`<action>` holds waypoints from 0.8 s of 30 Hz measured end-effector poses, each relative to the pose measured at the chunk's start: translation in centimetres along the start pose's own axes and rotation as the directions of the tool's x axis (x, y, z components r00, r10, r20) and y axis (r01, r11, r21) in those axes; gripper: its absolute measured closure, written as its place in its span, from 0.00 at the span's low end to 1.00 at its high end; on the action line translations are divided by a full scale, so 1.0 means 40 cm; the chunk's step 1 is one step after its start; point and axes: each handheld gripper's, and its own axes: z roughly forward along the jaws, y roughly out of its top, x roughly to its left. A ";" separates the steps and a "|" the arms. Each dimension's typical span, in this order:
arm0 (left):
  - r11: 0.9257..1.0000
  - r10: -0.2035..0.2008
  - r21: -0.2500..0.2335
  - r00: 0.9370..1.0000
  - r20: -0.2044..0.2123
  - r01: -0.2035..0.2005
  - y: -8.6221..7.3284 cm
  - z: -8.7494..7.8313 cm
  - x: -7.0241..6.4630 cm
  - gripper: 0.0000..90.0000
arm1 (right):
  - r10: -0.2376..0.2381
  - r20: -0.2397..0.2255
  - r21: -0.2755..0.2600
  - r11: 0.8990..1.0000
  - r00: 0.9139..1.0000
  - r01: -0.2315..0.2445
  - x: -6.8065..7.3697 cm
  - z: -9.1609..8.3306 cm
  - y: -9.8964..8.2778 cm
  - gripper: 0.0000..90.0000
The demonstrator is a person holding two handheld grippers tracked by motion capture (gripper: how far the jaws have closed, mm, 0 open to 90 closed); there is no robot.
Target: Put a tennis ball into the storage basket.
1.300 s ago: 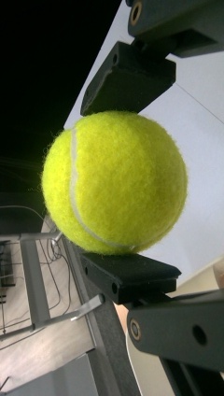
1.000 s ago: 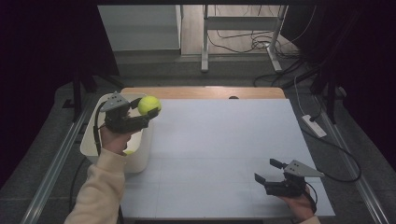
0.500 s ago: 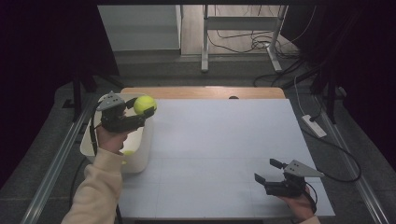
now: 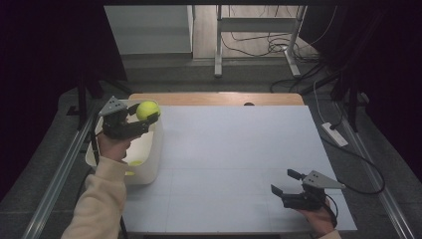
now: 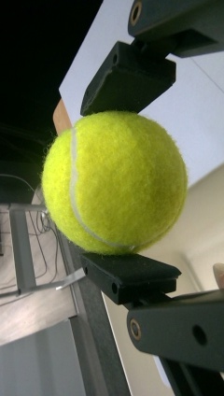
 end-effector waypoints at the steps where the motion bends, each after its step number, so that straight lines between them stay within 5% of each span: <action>1: 1.000 0.001 0.003 1.000 -0.008 -0.001 0.000 -0.001 0.003 0.30 | -0.003 0.001 0.001 1.000 1.000 0.003 0.000 0.000 0.000 0.14; 24: 0.995 -0.025 0.096 0.995 -0.094 0.035 -0.009 0.024 0.059 0.30 | 0.000 -0.001 0.004 1.000 1.000 0.000 0.000 0.002 0.000 0.14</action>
